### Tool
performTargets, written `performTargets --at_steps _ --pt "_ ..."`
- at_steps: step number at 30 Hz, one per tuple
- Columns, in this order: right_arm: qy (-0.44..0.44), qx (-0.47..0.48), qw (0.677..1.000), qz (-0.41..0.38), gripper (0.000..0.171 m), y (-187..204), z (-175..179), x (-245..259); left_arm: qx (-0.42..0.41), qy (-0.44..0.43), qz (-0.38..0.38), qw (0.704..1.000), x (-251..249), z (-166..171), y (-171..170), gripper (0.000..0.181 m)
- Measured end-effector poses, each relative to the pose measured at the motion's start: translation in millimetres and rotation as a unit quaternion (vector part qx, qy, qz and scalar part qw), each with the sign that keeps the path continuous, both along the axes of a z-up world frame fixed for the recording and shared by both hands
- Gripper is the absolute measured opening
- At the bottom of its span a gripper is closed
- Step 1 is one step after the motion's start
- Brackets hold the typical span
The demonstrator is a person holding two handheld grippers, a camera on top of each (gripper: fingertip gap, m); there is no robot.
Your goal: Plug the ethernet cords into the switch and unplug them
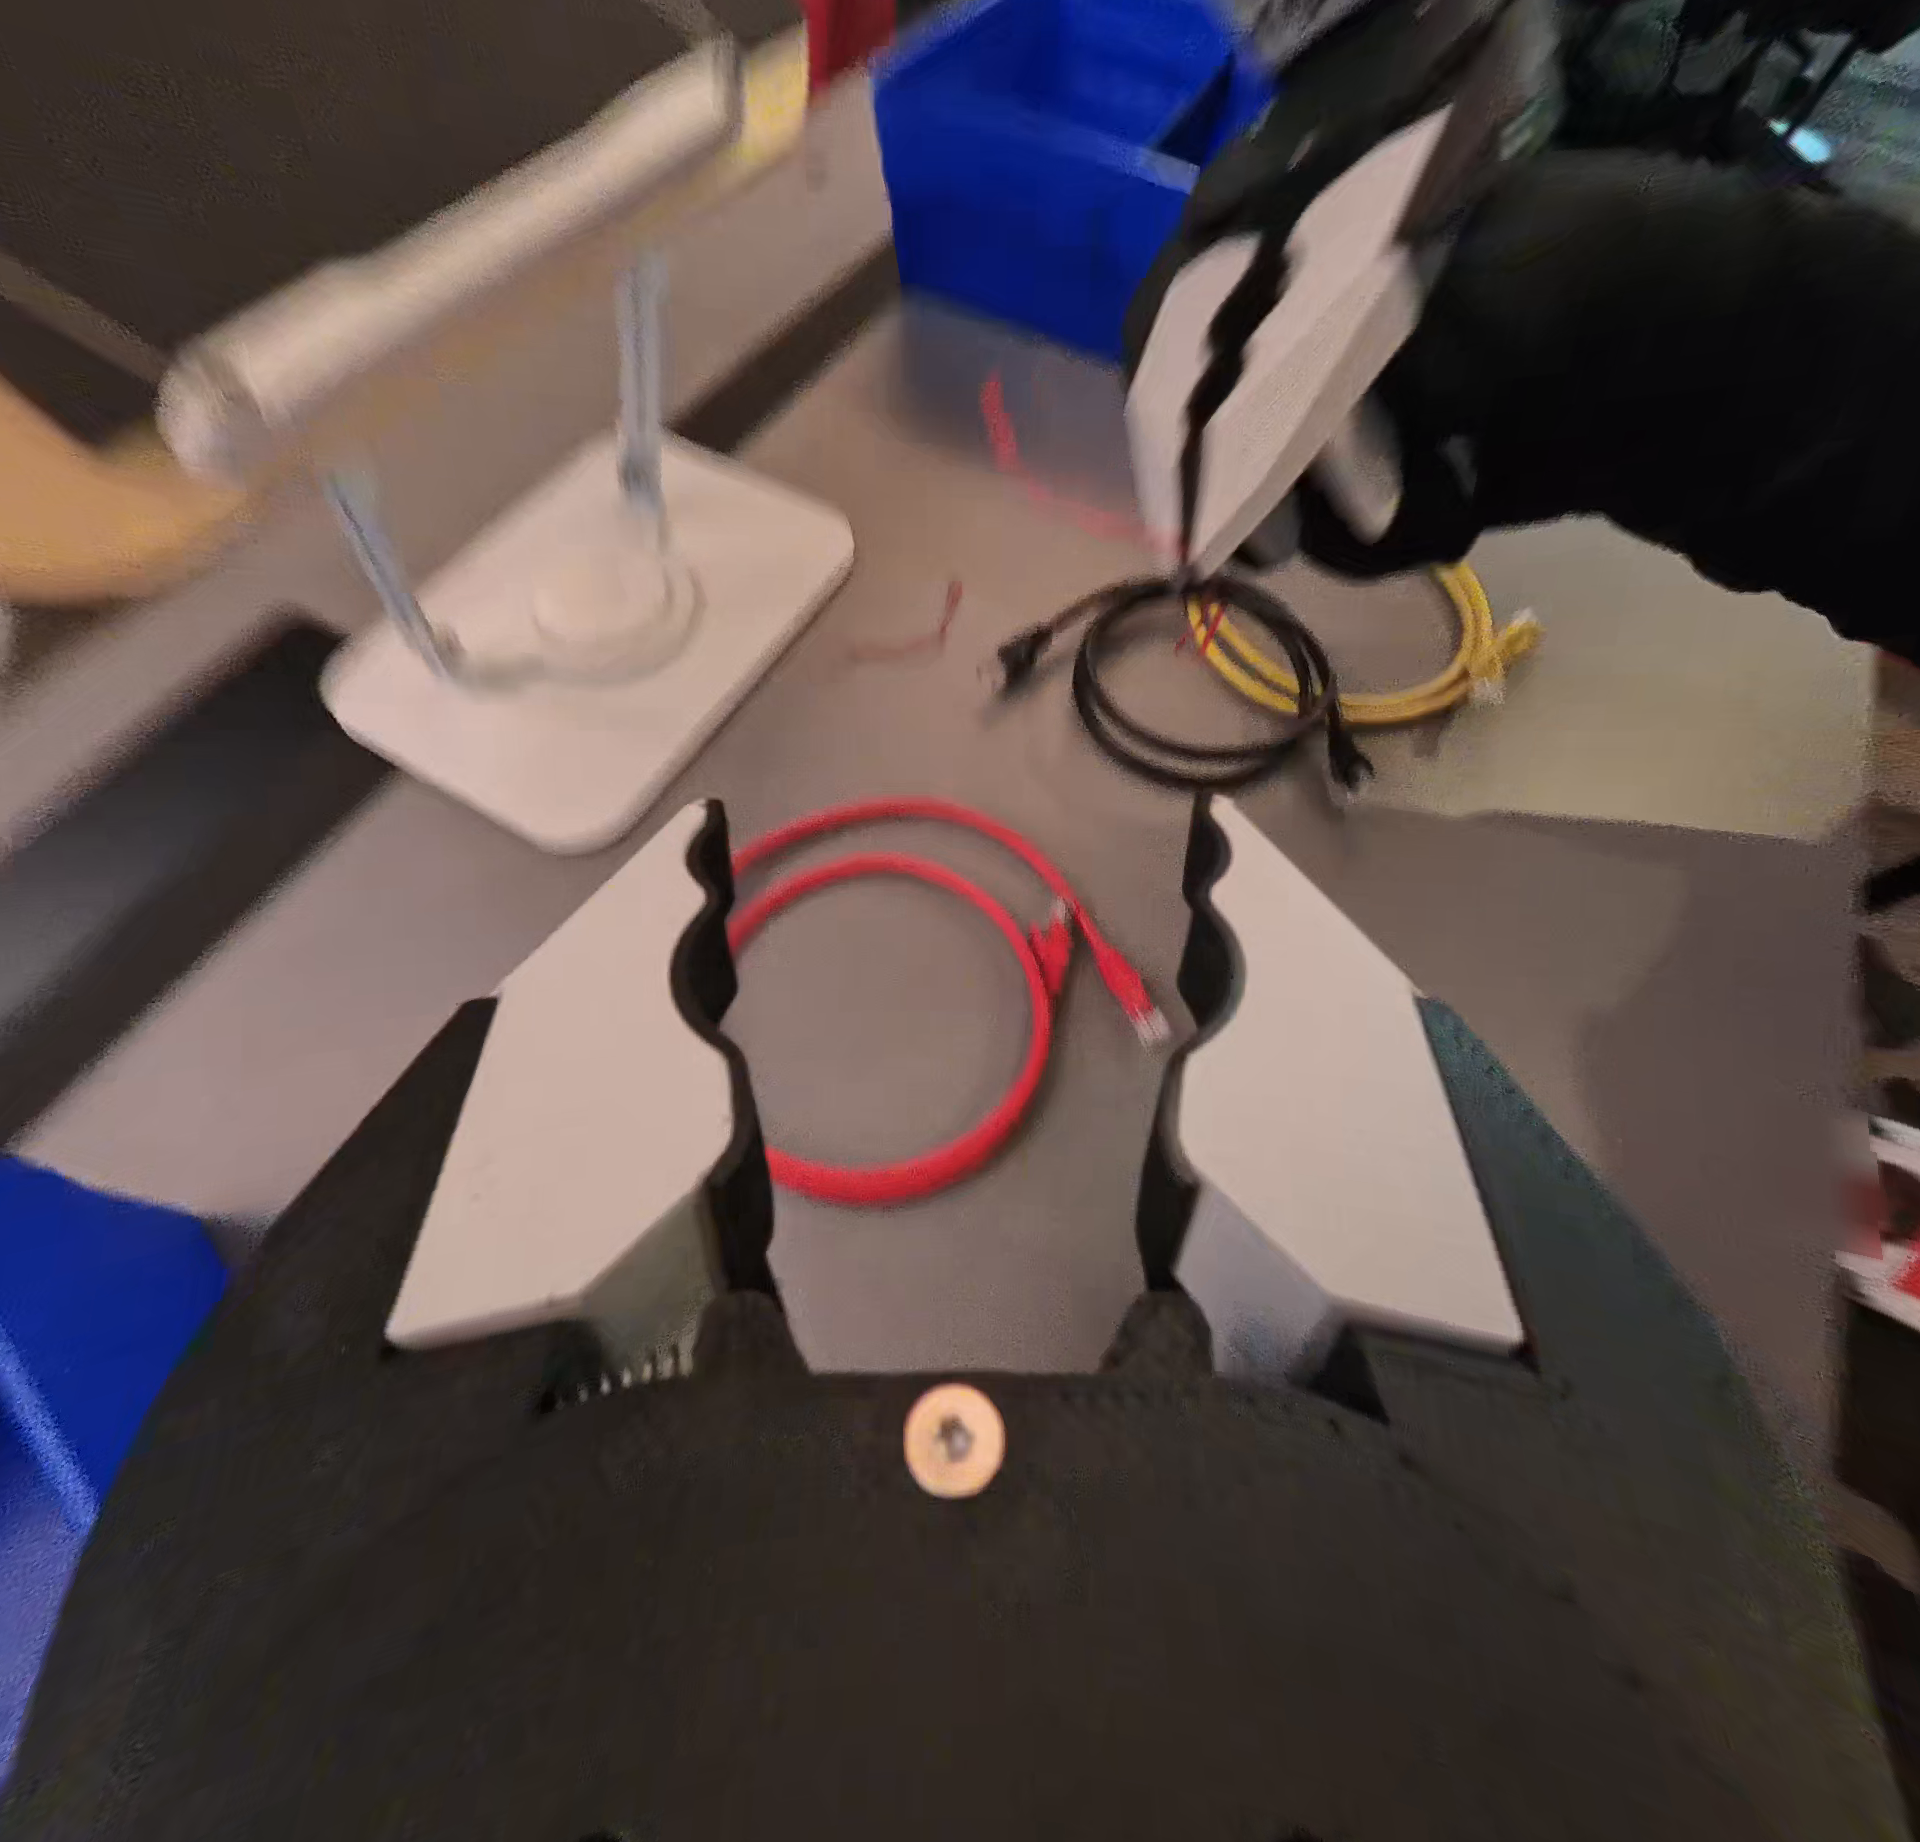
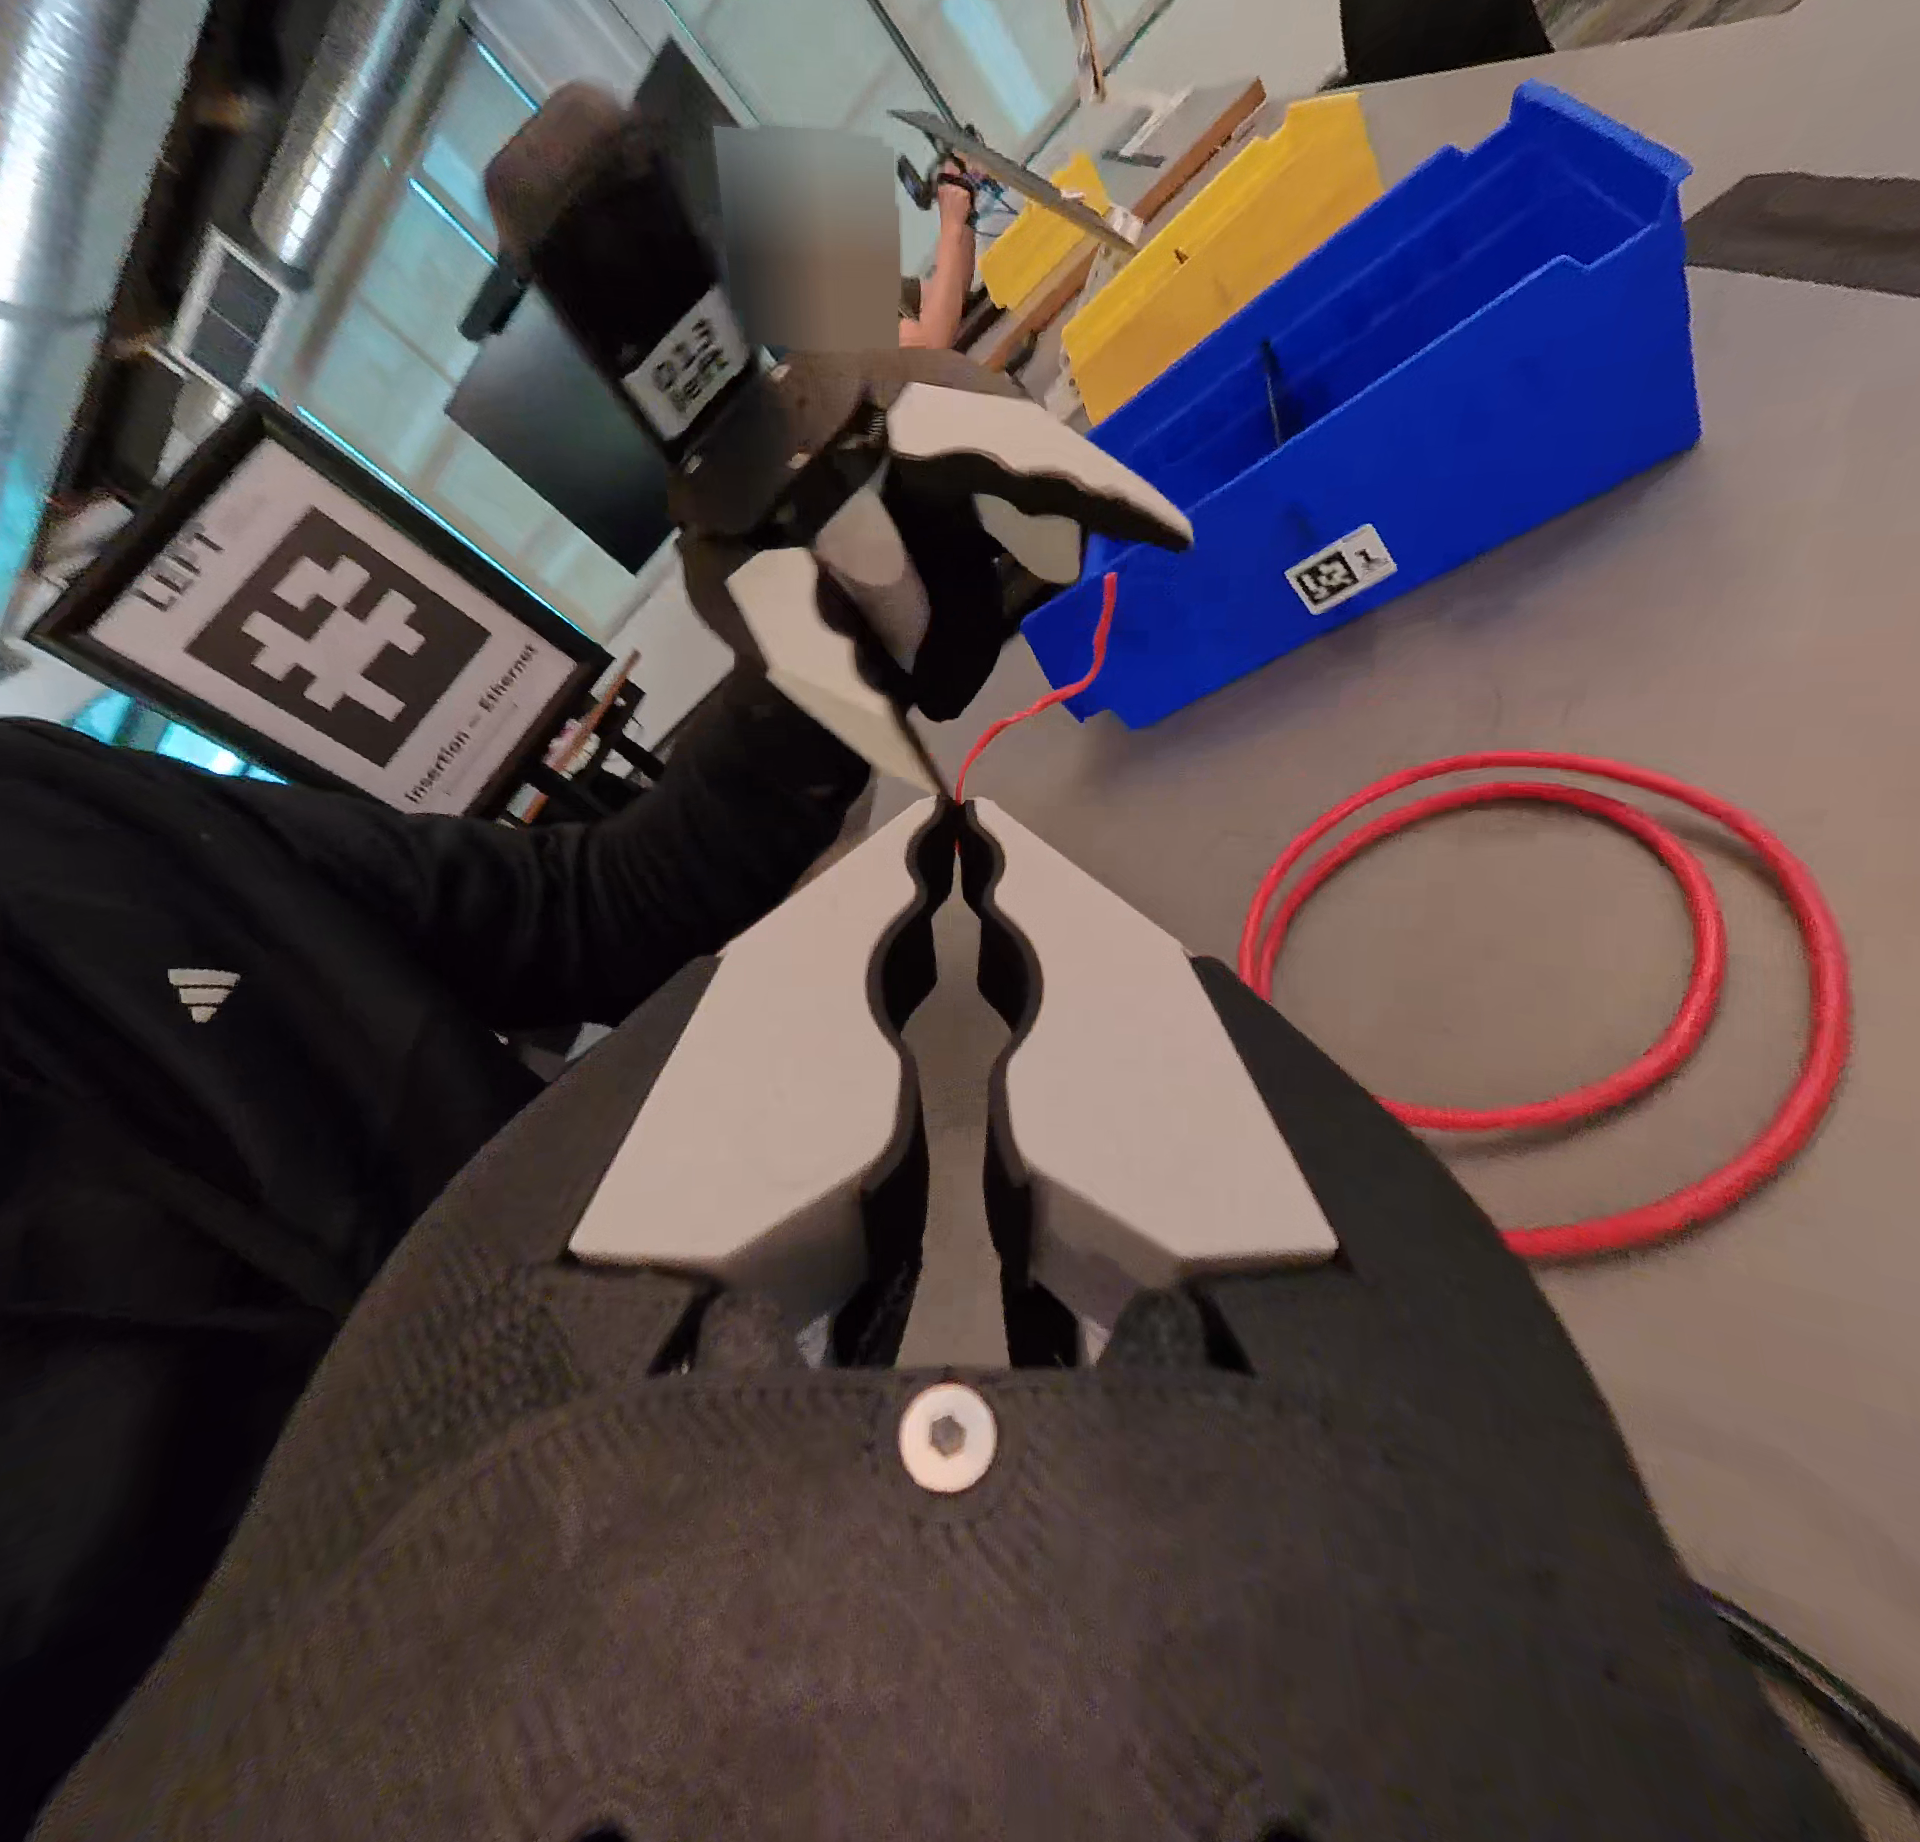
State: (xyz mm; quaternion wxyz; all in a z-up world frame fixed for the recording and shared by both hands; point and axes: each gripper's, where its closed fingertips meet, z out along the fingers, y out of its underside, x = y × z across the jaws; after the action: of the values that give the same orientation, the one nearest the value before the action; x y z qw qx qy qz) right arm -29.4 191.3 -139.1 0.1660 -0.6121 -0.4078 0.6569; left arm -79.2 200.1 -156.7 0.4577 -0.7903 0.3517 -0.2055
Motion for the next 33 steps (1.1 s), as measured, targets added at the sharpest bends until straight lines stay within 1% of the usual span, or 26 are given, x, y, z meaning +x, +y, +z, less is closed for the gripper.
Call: performTargets --at_steps 1,3,4,6,8,11,12,14,15,16,17,21,22,24,26,28,30,33 --pt "0.010 -0.006 1.000 -0.002 0.000 -2 3 -1 0.065 0.007 -0.011 0.998 10 18 -3 0.089" --pt "0.016 -0.013 1.000 0.001 0.000 -9 6 -4 0.191 0.040 -0.028 0.980 32 47 -14 0.103" --pt "0.024 -0.015 1.000 0.005 0.000 -13 10 -6 0.227 0.063 -0.036 0.971 42 53 -19 0.103" --pt "0.029 -0.019 0.999 0.015 0.000 -22 15 -9 0.251 0.106 -0.038 0.961 57 50 -22 0.102" --pt "0.041 -0.020 0.999 0.026 0.000 -32 22 -11 0.252 0.115 -0.056 0.959 69 40 -25 0.096" --pt "0.043 -0.003 0.998 0.044 0.000 -47 26 -15 0.265 0.147 -0.054 0.952 71 29 -24 0.066" --pt "0.046 0.002 0.998 0.048 0.000 -52 29 -15 0.271 0.155 -0.041 0.949 68 28 -21 0.051" --pt "0.056 0.011 0.997 0.047 0.000 -56 39 -13 0.267 0.149 -0.033 0.951 61 23 -17 0.035" --pt "0.056 0.022 0.997 0.043 0.000 -57 42 -11 0.260 0.140 -0.042 0.955 60 20 -19 0.013" --pt "0.061 0.029 0.997 0.040 0.000 -58 46 -9 0.263 0.135 -0.036 0.955 56 19 -17 0.010" --pt "0.065 0.033 0.997 0.038 0.000 -57 49 -7 0.258 0.142 -0.026 0.955 51 16 -13 0.010" --pt "0.089 0.033 0.995 0.023 0.000 -52 56 -2 0.248 0.104 -0.039 0.962 55 22 -16 0.035" --pt "0.100 0.036 0.994 0.020 0.000 -51 60 1 0.239 0.110 -0.030 0.964 51 20 -13 0.038" --pt "0.139 0.033 0.990 0.010 0.000 -49 79 9 0.209 0.153 -0.010 0.966 36 0 -3 0.043" --pt "0.144 0.054 0.988 -0.009 0.000 -42 89 16 0.199 0.141 -0.003 0.970 28 -5 0 0.041" --pt "0.148 0.049 0.988 -0.019 0.000 -36 93 24 0.200 0.118 -0.006 0.973 30 4 -2 0.045" --pt "0.146 0.037 0.988 -0.021 0.000 -31 92 31 0.201 0.110 -0.007 0.973 30 8 -2 0.046" --pt "0.124 0.033 0.991 -0.026 0.000 -25 80 33 0.172 0.127 -0.002 0.977 20 -7 3 0.045"
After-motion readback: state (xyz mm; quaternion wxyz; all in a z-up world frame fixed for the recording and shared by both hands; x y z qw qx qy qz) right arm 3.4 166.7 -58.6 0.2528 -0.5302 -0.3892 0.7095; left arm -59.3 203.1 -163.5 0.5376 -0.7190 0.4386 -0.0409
